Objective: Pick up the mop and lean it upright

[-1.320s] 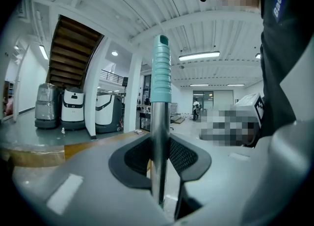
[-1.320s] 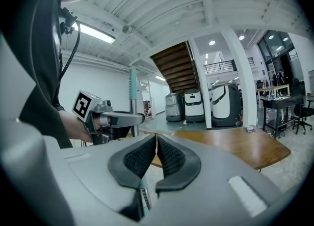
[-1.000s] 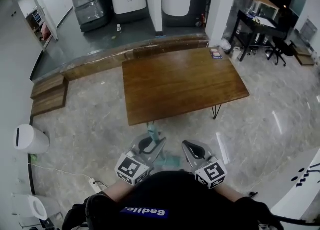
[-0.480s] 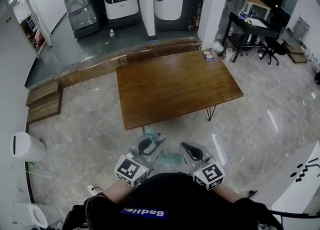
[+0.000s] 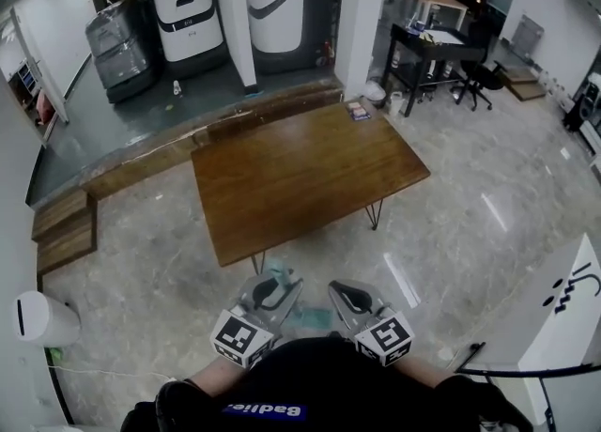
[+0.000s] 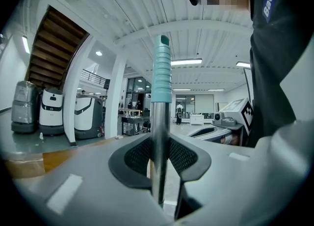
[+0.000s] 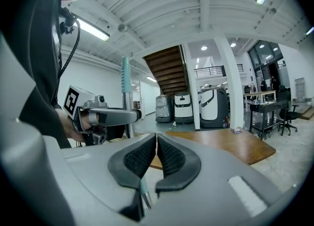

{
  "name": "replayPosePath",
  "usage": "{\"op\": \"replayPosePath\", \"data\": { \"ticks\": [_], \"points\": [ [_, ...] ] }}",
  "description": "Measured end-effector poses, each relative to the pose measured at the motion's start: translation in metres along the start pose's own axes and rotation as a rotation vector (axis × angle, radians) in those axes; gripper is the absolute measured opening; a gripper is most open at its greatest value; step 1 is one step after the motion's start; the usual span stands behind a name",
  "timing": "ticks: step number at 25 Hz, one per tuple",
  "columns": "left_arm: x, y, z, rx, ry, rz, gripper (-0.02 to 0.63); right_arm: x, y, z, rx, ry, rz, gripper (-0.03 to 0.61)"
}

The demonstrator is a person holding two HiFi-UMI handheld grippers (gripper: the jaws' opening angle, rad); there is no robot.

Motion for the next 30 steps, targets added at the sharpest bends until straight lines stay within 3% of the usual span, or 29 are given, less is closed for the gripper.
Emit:
{"op": "replayPosePath", "data": {
  "ticks": [15,22,30],
  "points": [
    [0.025,-0.002,-0.013,-0.014,-0.278,-0.016,0.110,-0.016,-0.011,0.030,-0.009,-0.245,-0.046,0.009],
    [0.037,0.004,-0.033,-0.008,-0.331,-0.031,0.110,0.002,-0.011,0.043,0.019,-0.291,-0.052,0.009],
    [0.059,0.013,-0.087,-0.024,-0.353,-0.048,0.110,0.058,-0.019,0.066,0.049,-0.301,-0.064,0.009]
  ]
}}
Point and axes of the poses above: the fingertips, and each gripper's own axes: z backward along the fingers, x to its right, y out of its top, the point moved 3 cm from there along z, backward along the fingers, and after that the axes turned 7 degrees about -y, right-handed, at the moved point
